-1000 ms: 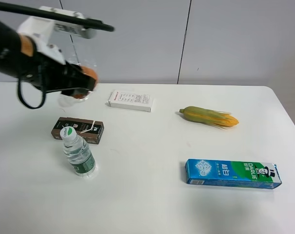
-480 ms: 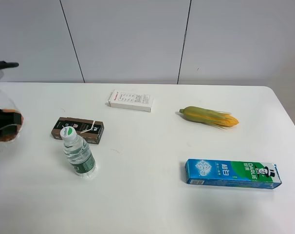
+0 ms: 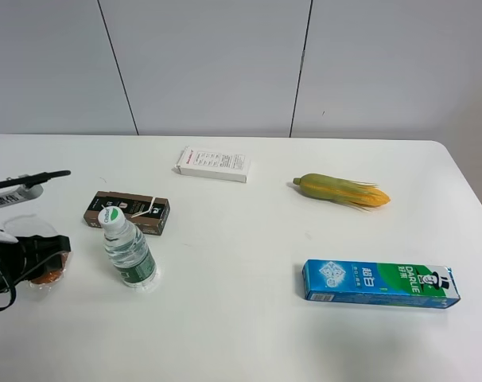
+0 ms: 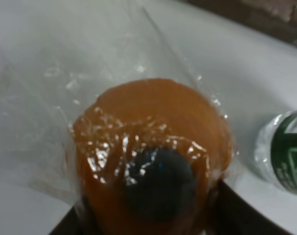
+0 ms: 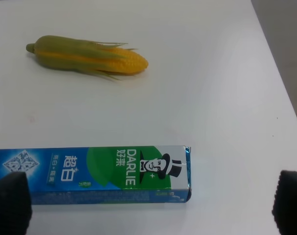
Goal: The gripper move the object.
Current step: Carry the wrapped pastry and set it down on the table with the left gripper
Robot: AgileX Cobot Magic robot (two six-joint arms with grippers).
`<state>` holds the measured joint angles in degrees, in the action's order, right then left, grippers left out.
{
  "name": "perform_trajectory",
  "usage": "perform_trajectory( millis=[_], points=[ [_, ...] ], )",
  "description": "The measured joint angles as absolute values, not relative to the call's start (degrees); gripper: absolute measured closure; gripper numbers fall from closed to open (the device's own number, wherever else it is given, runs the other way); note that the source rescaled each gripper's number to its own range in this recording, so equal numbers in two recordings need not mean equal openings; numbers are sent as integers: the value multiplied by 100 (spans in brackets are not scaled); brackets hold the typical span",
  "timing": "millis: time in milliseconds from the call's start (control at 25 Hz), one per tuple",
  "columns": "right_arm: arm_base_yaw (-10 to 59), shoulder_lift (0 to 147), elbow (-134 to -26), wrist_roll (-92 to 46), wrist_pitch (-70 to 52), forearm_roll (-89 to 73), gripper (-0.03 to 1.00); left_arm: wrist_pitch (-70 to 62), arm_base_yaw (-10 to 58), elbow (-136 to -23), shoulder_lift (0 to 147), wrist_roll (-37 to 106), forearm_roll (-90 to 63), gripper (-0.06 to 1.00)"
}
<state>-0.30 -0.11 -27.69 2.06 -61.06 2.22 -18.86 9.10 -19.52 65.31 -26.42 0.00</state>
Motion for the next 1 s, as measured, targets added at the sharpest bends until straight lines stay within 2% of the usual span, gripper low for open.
perform_trajectory(
  millis=[760,800,840,920,1000],
  points=[
    [-30,-11,-2769,206,-6106,222,-3,0,910,-1943,8819,-2846,130,94],
    [-30,-11,-2769,206,-6106,222,-3,71,910,-1948,8841,-2846,166,85],
    [-30,-11,-2769,206,-6106,222,-3,109,910,-1948,8848,-2846,191,70],
    [-30,-11,-2769,206,-6106,222,-3,197,910,-1948,8853,-2846,206,27],
    [-30,-11,-2769,206,-6106,222,-3,294,910,-1948,8853,-2873,224,5]
  ],
)
